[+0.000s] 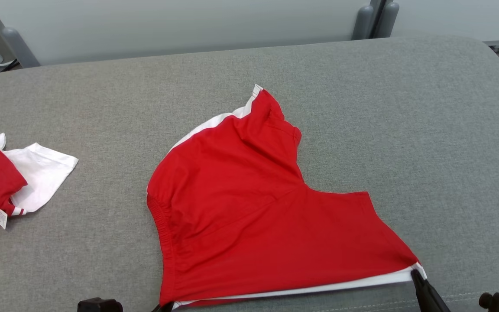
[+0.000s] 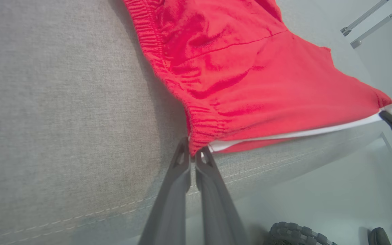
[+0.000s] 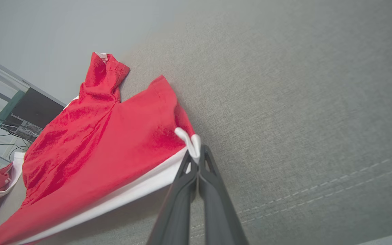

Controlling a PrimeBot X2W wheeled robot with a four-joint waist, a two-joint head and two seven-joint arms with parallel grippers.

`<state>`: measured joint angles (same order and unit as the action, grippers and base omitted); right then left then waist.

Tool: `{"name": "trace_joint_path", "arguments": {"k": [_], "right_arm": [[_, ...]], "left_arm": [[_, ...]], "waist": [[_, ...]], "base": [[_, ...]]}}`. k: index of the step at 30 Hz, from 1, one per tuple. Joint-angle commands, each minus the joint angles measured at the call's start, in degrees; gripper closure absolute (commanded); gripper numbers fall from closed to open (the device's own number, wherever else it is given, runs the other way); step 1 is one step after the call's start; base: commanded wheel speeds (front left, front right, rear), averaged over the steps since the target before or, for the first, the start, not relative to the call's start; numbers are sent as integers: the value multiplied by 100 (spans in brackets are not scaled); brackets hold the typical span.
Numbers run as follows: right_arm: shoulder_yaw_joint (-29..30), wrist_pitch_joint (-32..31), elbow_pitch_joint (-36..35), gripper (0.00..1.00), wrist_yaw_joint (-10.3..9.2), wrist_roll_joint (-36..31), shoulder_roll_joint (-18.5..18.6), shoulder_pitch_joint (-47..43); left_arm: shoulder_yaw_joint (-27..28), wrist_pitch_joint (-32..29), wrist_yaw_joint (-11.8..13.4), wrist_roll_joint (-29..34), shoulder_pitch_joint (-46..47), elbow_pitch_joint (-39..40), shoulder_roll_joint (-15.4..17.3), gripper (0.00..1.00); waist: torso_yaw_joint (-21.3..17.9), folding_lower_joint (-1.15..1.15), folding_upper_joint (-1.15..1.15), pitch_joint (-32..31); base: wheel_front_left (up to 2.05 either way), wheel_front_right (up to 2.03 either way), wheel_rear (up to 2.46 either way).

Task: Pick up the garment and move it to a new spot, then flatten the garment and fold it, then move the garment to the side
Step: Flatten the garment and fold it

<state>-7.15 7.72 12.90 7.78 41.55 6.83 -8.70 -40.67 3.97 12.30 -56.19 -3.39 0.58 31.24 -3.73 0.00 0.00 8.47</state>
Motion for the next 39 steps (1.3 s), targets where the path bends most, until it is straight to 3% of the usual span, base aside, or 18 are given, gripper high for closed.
{"name": "trace_joint_path", "arguments": {"k": [1,8,14,20,23,30,37,38,39], "right_arm": [[39,3,-187,100,-30,-77,150,86],[300,-645,-830,100,-30,-392,-19,428],[-57,-1184,-686,100,-30,-560,215,1954],[-628,-1390,471,100,-30,-621,435,3759],[-950,-1325,1749,100,-30,-513,450,4936],[-1405,-1068,3193,100,-30,-374,491,5943],[-1852,-815,4022,100,-30,-149,567,6549],[-1891,-766,4099,91,-30,-103,575,6611],[-1942,-715,4170,65,-30,-57,578,6651]], "left_arm": [[297,23,104,-53,128,83,252,100],[320,-234,111,-124,383,320,285,100],[390,-474,-59,-85,1171,279,202,100],[366,-755,-521,-125,2245,-395,-118,100],[296,-847,-988,-185,3087,-1239,-565,100],[201,-729,-1542,-211,4019,-2631,-1258,100],[30,-444,-1866,-182,4583,-3599,-1805,100],[20,-383,-1890,-188,4638,-3689,-1856,100],[8,-322,-1910,-199,4676,-3779,-1905,75]], "waist": [[1,0,0,-11],[129,0,0,-3],[344,0,0,268],[785,0,0,515],[1187,0,0,735],[1620,0,0,969],[1858,0,0,1182],[1868,0,0,1207],[1879,0,0,1207]], "base": [[0,0,0],[0,0,0],[0,0,0],[0,0,0],[0,0,0],[0,0,0],[0,0,0],[0,0,0],[0,0,0]]}}
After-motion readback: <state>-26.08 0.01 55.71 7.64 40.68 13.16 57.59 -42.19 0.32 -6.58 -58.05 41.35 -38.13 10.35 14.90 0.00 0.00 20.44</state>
